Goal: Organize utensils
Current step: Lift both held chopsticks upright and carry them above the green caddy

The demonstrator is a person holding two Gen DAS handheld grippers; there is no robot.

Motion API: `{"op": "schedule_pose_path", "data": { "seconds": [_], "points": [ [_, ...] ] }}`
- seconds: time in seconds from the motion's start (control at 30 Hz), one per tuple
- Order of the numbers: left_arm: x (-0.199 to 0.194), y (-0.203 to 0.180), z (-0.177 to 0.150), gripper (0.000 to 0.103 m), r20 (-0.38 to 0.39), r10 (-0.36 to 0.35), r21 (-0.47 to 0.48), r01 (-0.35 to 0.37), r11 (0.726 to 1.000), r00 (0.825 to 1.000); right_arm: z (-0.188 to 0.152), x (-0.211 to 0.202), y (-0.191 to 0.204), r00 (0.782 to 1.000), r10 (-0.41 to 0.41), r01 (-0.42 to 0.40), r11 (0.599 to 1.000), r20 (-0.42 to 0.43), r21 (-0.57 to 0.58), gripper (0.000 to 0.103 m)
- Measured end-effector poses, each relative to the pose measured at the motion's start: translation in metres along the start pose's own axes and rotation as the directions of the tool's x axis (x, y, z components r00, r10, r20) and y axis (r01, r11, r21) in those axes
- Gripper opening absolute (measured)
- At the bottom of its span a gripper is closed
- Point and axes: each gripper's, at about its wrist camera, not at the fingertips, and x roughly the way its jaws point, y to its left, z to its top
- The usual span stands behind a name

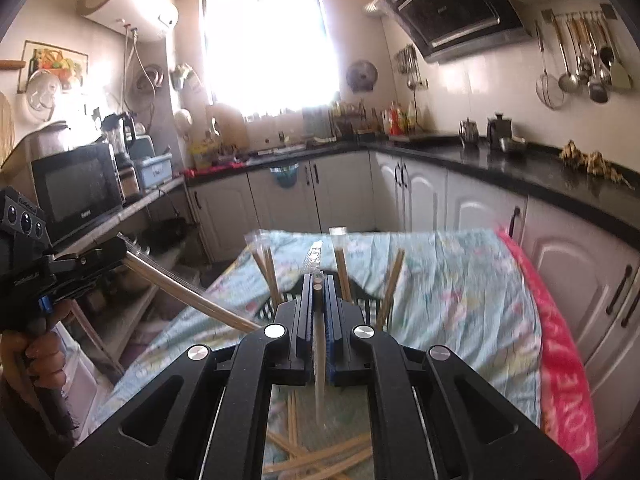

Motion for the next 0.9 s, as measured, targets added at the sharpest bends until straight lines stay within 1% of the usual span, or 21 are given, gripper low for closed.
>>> {"op": "schedule_pose_path", "data": {
  "seconds": [0.2, 0.47, 0.67, 0.73, 0.9],
  "points": [
    [-0.002, -0.006, 0.031, 0.002, 0.037, 0.022, 0.066, -0.024, 0.998, 0.999, 0.027, -0.003, 0.005, 0.998, 0.005, -0.003, 1.000, 0.063, -0.031, 0.005],
    [0.005, -0.015, 0.066, 0.002, 0.074, 0.043, 0.118, -0.052, 0.992, 0.996, 0.059, -0.008, 0.004, 0.990, -0.002, 0.010, 0.998, 0.139, -0.056, 0.005],
    [0.016, -0.027, 0.081, 0.002, 0.097, 0.056, 0.159, -0.071, 0.985, 0.994, 0.078, -0.008, 0.002, 0.982, -0.016, 0.030, 0.997, 0.189, -0.074, 0.005],
    [0.021, -0.031, 0.084, 0.002, 0.097, 0.065, 0.176, -0.082, 0.981, 0.993, 0.083, -0.007, 0.000, 0.979, -0.021, 0.037, 0.997, 0.201, -0.073, 0.005],
    [0.036, -0.033, 0.087, 0.002, 0.085, 0.071, 0.179, -0.086, 0.980, 0.994, 0.093, -0.003, -0.005, 0.974, -0.032, 0.049, 0.996, 0.226, -0.073, 0.005]
  ]
}}
